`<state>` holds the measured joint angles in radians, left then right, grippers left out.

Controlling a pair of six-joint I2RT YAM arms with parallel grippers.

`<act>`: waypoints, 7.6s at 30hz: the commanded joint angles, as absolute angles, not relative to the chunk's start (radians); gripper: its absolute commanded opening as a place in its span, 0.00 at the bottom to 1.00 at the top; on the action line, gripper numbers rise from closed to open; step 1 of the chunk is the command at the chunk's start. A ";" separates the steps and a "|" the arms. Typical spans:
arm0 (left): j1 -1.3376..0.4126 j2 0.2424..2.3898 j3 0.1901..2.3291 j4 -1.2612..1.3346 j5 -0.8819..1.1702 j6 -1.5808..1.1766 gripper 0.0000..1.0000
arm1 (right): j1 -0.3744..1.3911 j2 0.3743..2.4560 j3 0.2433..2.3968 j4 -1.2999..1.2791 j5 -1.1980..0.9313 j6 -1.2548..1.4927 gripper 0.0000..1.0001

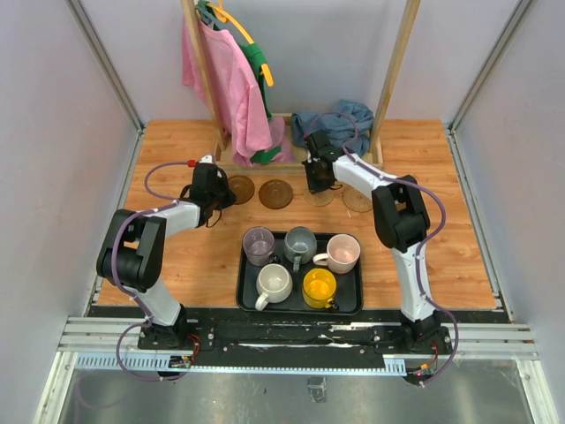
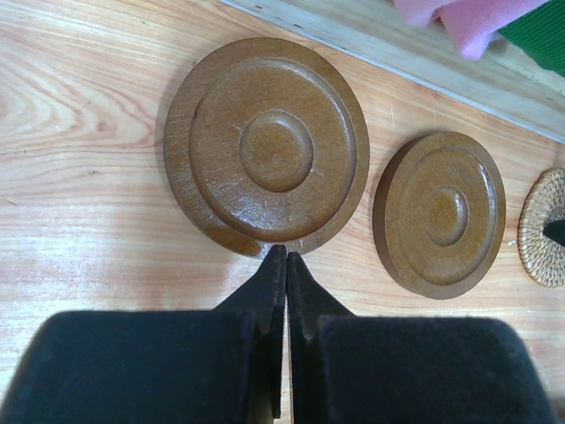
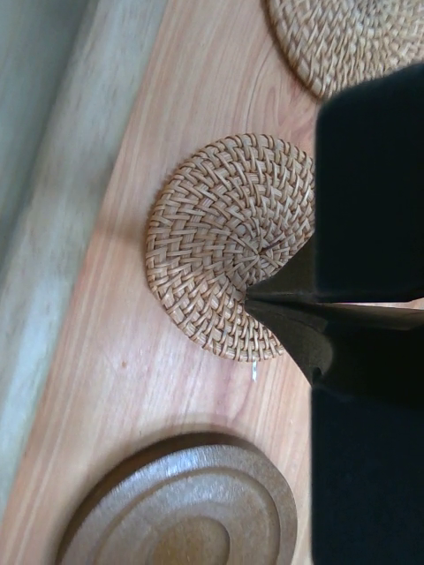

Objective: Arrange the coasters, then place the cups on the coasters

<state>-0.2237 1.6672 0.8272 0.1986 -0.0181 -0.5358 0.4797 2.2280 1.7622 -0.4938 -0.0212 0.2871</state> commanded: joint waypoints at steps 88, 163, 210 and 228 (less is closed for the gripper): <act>-0.193 1.441 0.885 0.170 -0.124 -0.486 0.01 | 0.341 2.091 1.540 -0.557 0.097 0.341 0.02; -0.193 1.498 0.853 0.183 -0.040 -0.494 0.01 | 0.028 1.949 1.304 -0.523 0.209 0.405 0.01; -0.193 1.529 0.862 0.169 -0.061 -0.487 0.01 | 0.017 2.061 1.498 -0.540 0.144 0.356 0.01; -0.193 1.552 0.851 0.253 -0.045 -0.461 0.00 | 0.069 1.741 1.439 -0.506 0.118 0.320 0.04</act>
<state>-0.1986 1.5303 0.8562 0.1741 -0.0547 -0.4908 0.0444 1.8053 1.4818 -0.5205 0.1307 0.3359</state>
